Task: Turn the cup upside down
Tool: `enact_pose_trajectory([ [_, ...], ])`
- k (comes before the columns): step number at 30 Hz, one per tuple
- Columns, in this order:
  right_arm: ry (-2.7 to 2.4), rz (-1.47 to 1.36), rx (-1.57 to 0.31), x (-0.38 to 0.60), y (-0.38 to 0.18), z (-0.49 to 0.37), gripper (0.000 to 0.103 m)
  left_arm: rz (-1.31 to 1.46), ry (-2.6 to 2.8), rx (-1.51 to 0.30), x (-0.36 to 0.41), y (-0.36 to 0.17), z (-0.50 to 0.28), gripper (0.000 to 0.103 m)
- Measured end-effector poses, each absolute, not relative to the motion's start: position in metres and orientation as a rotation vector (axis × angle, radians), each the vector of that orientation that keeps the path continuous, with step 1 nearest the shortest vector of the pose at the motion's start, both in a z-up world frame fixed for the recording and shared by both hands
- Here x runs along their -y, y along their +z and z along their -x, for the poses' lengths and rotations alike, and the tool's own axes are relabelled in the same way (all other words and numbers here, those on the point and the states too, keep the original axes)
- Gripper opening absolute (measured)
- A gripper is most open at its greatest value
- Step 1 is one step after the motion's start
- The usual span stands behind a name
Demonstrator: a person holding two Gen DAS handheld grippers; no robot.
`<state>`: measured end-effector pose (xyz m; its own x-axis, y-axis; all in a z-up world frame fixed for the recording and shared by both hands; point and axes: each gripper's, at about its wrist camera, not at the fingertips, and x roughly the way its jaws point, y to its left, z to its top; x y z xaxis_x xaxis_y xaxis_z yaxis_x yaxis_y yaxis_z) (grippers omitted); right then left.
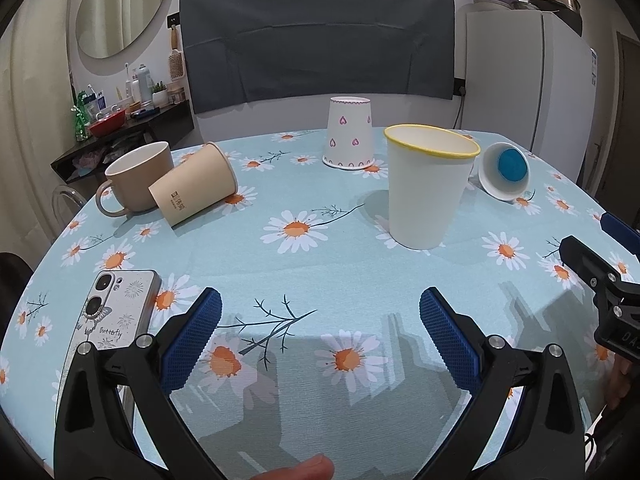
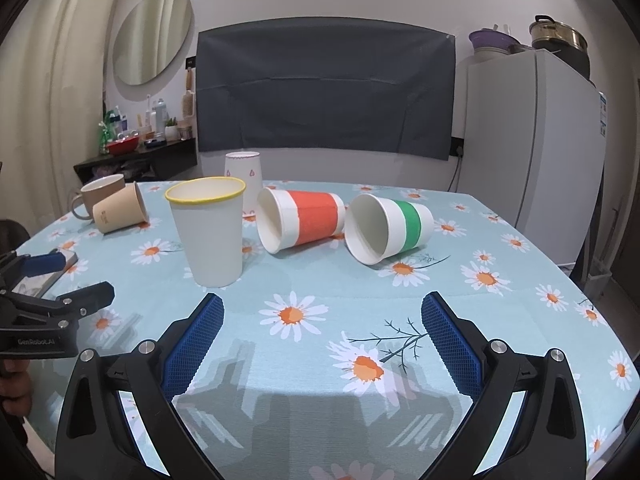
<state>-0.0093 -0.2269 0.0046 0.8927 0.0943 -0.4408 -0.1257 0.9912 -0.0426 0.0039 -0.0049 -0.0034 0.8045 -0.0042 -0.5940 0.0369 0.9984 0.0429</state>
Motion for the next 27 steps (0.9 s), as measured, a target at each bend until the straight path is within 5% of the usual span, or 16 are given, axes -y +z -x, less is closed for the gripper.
enact_pose_trajectory([
  [14,0.203,-0.117,-0.597,0.255,0.015,-0.025,0.095,-0.069,-0.131,-0.704,0.015,0.025,-0.031,0.097],
  [27,0.21,-0.091,-0.531,0.282,0.047,-0.052,0.095,-0.161,-0.25,-0.808,0.059,0.038,-0.087,0.091],
])
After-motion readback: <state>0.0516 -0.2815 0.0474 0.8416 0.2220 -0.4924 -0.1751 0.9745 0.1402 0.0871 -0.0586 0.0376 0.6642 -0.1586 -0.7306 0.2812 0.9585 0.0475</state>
